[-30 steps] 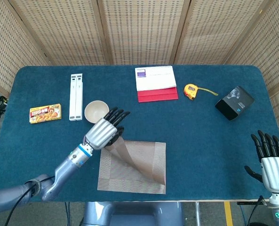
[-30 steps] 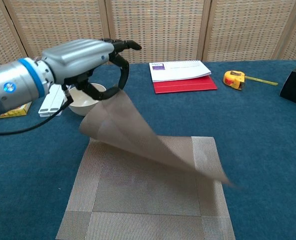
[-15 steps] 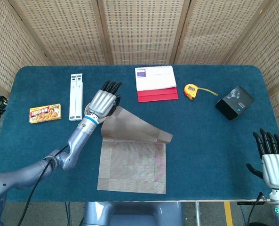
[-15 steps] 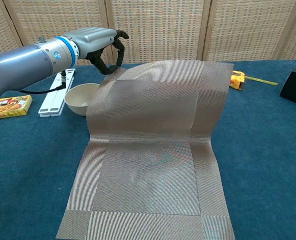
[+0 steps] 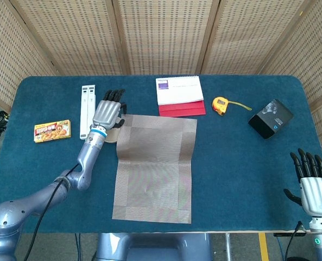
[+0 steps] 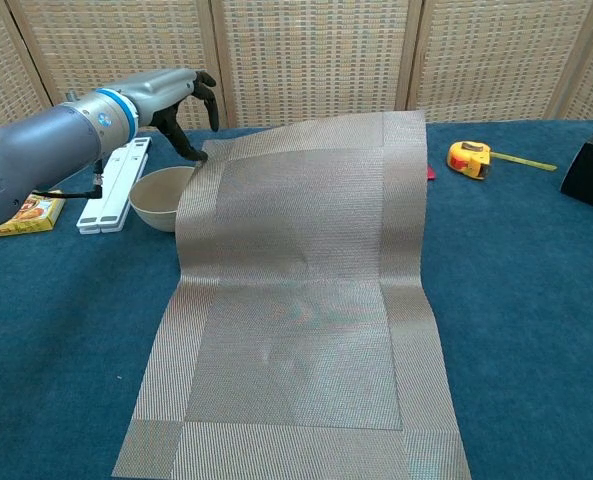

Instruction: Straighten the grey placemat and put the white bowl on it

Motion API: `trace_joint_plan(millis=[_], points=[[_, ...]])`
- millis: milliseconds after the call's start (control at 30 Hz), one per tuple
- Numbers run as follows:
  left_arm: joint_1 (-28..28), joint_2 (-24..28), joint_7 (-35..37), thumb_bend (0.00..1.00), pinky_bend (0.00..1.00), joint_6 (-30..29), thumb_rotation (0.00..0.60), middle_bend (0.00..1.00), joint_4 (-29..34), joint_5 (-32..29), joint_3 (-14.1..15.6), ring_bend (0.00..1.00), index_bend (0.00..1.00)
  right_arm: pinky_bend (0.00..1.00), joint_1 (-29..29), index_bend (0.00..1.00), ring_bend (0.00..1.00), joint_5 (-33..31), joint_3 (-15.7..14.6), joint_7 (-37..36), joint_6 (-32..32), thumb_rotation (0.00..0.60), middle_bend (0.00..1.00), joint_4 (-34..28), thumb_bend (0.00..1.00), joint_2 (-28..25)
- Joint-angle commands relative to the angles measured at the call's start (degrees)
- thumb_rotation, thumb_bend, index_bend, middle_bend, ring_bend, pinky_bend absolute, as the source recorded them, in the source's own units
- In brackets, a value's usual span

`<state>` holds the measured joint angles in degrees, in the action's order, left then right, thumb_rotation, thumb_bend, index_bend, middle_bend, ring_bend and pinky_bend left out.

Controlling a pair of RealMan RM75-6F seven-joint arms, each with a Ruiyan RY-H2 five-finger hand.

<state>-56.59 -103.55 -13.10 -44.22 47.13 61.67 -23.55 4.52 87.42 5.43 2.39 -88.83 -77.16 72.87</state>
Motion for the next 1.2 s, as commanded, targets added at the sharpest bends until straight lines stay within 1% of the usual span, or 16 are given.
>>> trace_joint_plan(millis=[33, 167, 267, 400, 533, 667, 733, 767, 833, 900, 1033, 1133, 1200], points=[[1.46, 2.1, 0.94, 0.0, 0.0, -2.33, 0.6, 0.0, 3.11, -0.51, -0.47, 0.0, 0.0, 0.0, 0.04, 0.0, 0.0, 0.25, -0.19, 0.3, -0.02, 0.6, 0.0, 0.02, 0.0, 0.15], [3.29, 5.69, 3.78, 0.0, 0.0, -6.08, 0.6, 0.0, 8.86, 1.36, -0.64, 0.0, 0.0, 0.0, 0.18, 0.0, 0.0, 0.88, -0.65, 1.08, 0.09, 0.6, 0.0, -0.08, 0.0, 0.38], [4.79, 8.89, 4.47, 0.0, 0.0, -8.76, 0.6, 0.0, 13.28, 2.94, -0.38, 0.0, 0.0, 0.0, 0.5, 0.0, 0.0, 1.64, -1.08, 1.71, 0.39, 0.6, 0.0, -0.28, 0.0, 0.43], [8.15, 14.38, 3.76, 0.0, 0.0, -12.65, 0.6, 0.0, 20.75, 4.58, 0.65, 0.0, 0.0, 0.0, 1.59, 0.0, 0.0, 4.74, -2.97, 2.19, 1.85, 0.6, 0.0, -0.76, 0.0, -0.67], [13.62, 21.68, 0.89, 0.0, 0.0, -16.01, 0.6, 0.0, 30.79, 4.51, 3.26, 0.0, 0.0, 0.0, 4.32, 0.01, 0.0, 11.65, -6.7, 1.51, 4.79, 0.6, 0.0, -2.0, 0.0, -3.42], [19.33, 28.22, -1.59, 0.0, 0.0, -19.83, 0.6, 0.0, 40.64, 3.6, 6.09, 0.0, 0.0, 0.0, 8.25, 0.04, 0.0, 19.92, -10.13, 0.44, 7.41, 0.6, 0.0, -2.82, 0.0, -5.31], [21.94, 30.72, -2.79, 0.0, 0.0, -22.28, 0.6, 0.0, 44.06, 4.41, 7.88, 0.0, 0.0, 0.0, 10.65, 0.05, 0.0, 24.54, -11.89, 0.09, 8.9, 0.6, 0.0, -3.34, 0.0, -5.81], [23.49, 32.11, -3.59, 0.0, 0.0, -23.79, 0.6, 0.0, 45.42, 6.01, 9.53, 0.0, 0.0, 0.0, 12.05, 0.06, 0.0, 27.05, -12.82, 0.07, 9.78, 0.6, 0.0, -3.75, 0.0, -6.04], [25.51, 33.47, -3.68, 0.0, 0.0, -25.55, 0.6, 0.0, 46.77, 7.46, 11.35, 0.0, 0.0, 0.0, 13.94, 0.08, 0.0, 30.49, -13.79, 0.68, 10.77, 0.6, 0.0, -4.35, 0.0, -5.97], [27.77, 34.79, -2.24, 0.0, 0.0, -27.11, 0.6, 0.0, 48.53, 8.78, 13.13, 0.0, 0.0, 0.0, 16.09, 0.08, 0.0, 34.2, -14.62, 1.82, 12.02, 0.6, 0.0, -4.94, 0.0, -5.29], [31.52, 36.43, 0.42, 0.0, 0.0, -30.72, 0.6, 0.0, 51.35, 10.96, 15.27, 0.0, 0.0, 0.0, 19.38, 0.09, 0.0, 38.0, -15.22, 4.23, 15.38, 0.6, 0.0, -5.9, 0.0, -3.62], [33.8, 37.07, 0.41, 0.0, 0.0, -34.02, 0.6, 0.0, 52.78, 12.56, 16.17, 0.0, 0.0, 0.0, 21.87, 0.1, 0.0, 39.1, -15.4, 5.29, 19.07, 0.6, 0.0, -7.75, 0.0, -2.35], [34.64, 37.46, -0.55, 0.0, 0.0, -34.84, 0.6, 0.0, 53.58, 12.55, 16.55, 0.0, 0.0, 0.0, 23.5, 0.1, 0.0, 39.43, -15.29, 5.9, 21.48, 0.6, 0.0, -8.67, 0.0, -1.4]])
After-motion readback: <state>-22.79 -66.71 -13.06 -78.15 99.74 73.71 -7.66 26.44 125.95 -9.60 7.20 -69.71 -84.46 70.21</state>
